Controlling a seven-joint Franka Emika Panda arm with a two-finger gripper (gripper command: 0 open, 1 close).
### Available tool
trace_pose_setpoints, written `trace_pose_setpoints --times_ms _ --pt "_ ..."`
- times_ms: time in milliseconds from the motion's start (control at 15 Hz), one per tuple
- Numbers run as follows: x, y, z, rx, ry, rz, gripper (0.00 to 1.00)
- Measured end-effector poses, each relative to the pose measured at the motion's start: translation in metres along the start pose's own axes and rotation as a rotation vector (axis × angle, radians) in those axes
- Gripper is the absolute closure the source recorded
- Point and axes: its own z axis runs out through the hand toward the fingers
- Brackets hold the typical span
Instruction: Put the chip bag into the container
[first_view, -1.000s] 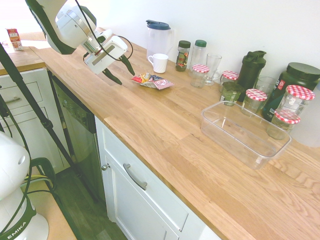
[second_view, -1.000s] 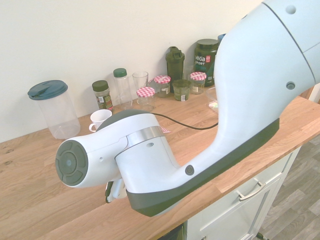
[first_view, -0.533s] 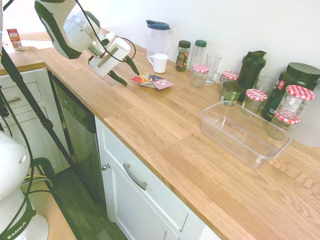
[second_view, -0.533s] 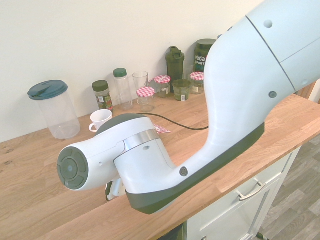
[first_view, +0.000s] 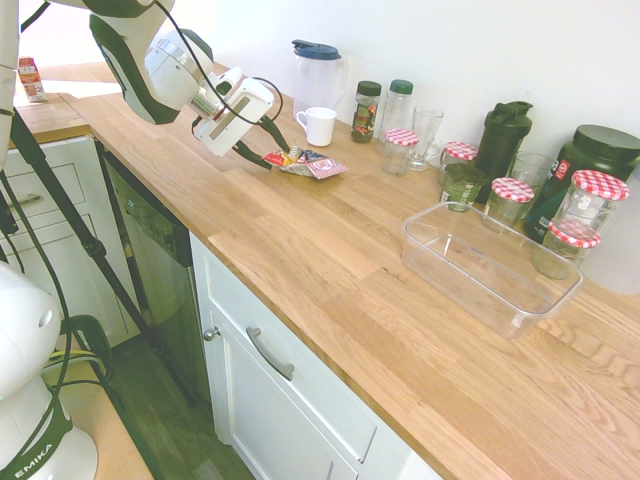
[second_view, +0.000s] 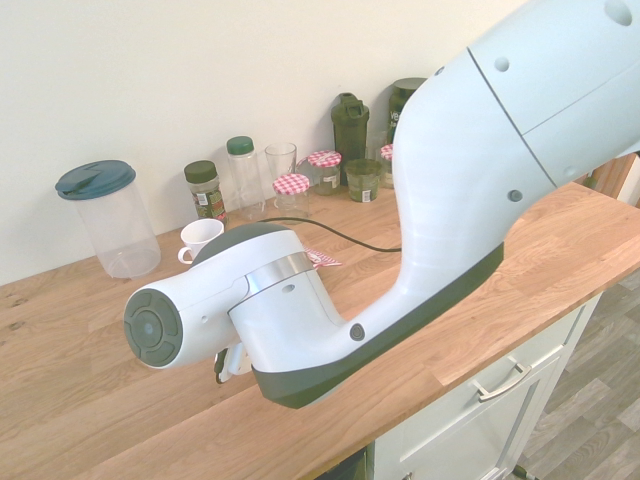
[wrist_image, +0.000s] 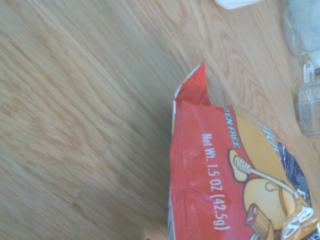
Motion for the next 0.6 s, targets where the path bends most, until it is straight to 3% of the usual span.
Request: trace_pose_setpoints --times_ms 600 --pt "-0.0068 -0.0069 0.0037 -0.012 0.027 -0.029 1.0"
